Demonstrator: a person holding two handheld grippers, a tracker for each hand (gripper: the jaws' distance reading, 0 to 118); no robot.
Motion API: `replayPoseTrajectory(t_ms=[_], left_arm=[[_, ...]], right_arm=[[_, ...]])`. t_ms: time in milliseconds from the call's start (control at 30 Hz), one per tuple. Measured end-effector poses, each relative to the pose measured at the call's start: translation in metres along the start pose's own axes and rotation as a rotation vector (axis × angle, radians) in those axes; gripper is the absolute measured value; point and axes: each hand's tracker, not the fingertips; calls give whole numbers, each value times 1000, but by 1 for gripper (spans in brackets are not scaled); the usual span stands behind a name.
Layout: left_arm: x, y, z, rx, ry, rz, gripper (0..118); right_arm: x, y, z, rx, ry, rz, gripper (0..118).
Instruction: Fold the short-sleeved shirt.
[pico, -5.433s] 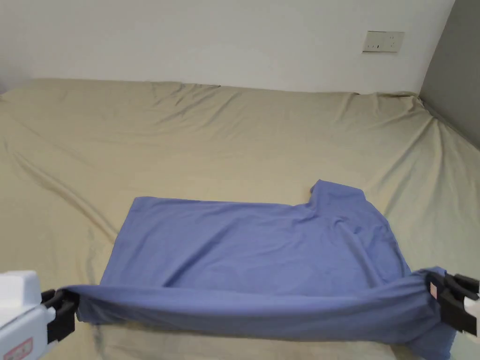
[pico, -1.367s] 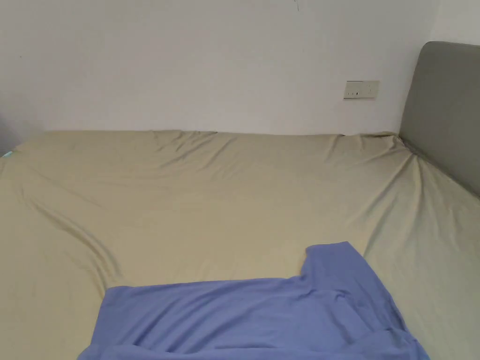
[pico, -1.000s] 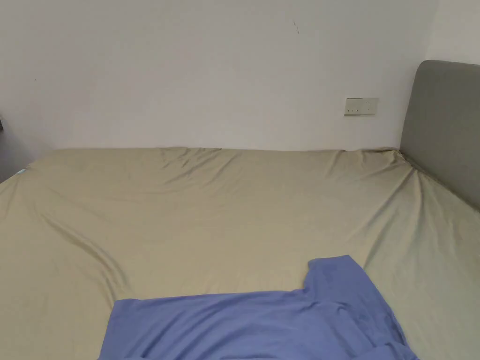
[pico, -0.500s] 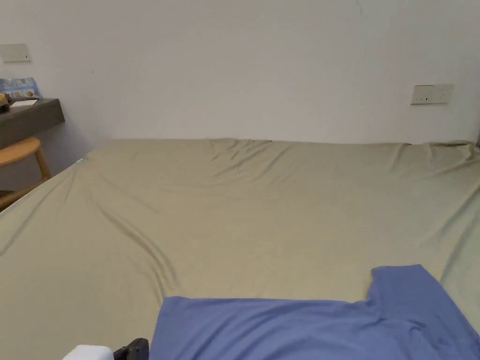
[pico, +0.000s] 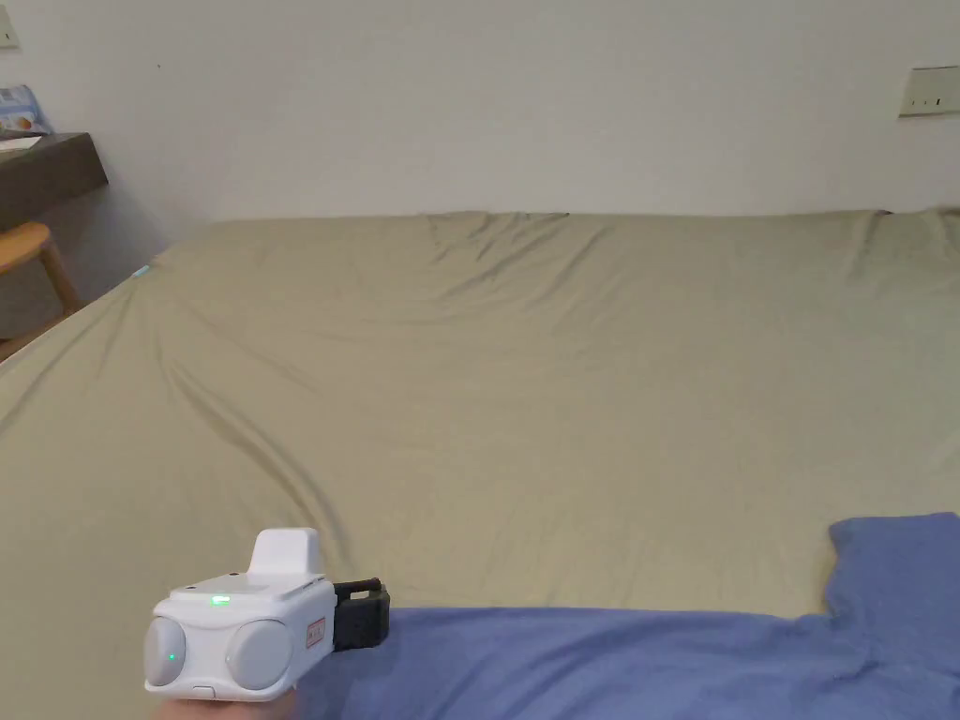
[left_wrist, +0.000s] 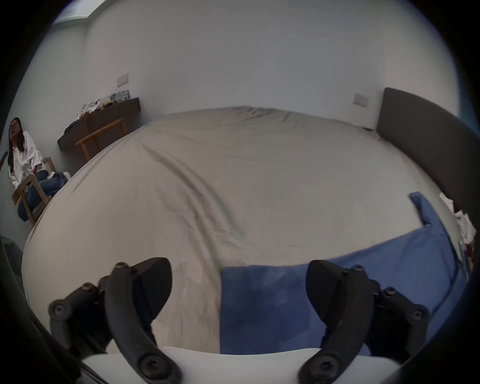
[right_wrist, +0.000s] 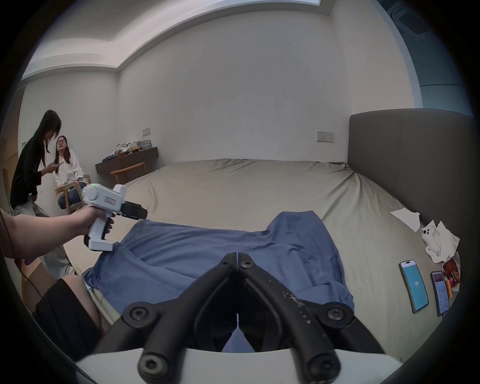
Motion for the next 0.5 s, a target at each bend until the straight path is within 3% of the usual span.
replayPoseTrajectory(t_ms=[67, 100, 167, 233, 267, 500], left_arm=[[1, -5, -9, -45, -46, 39, 79], [2, -9, -10, -50, -51, 55, 56], [12, -22, 1, 17, -21, 38, 39], [22, -30, 7, 30, -30, -38, 10], [26, -35, 11, 50, -29, -53, 3], [34, -42, 60, 125, -148, -74, 3]], right_arm=[[1, 1, -11, -14, 2, 1, 2], [1, 1, -16, -19, 3, 4, 2], [3, 2, -27, -38, 13, -1, 2], [2, 1, -32, -43, 17, -24, 2], [2, 1, -34, -41, 17, -34, 2], [8, 3, -25, -44, 41, -34, 2]])
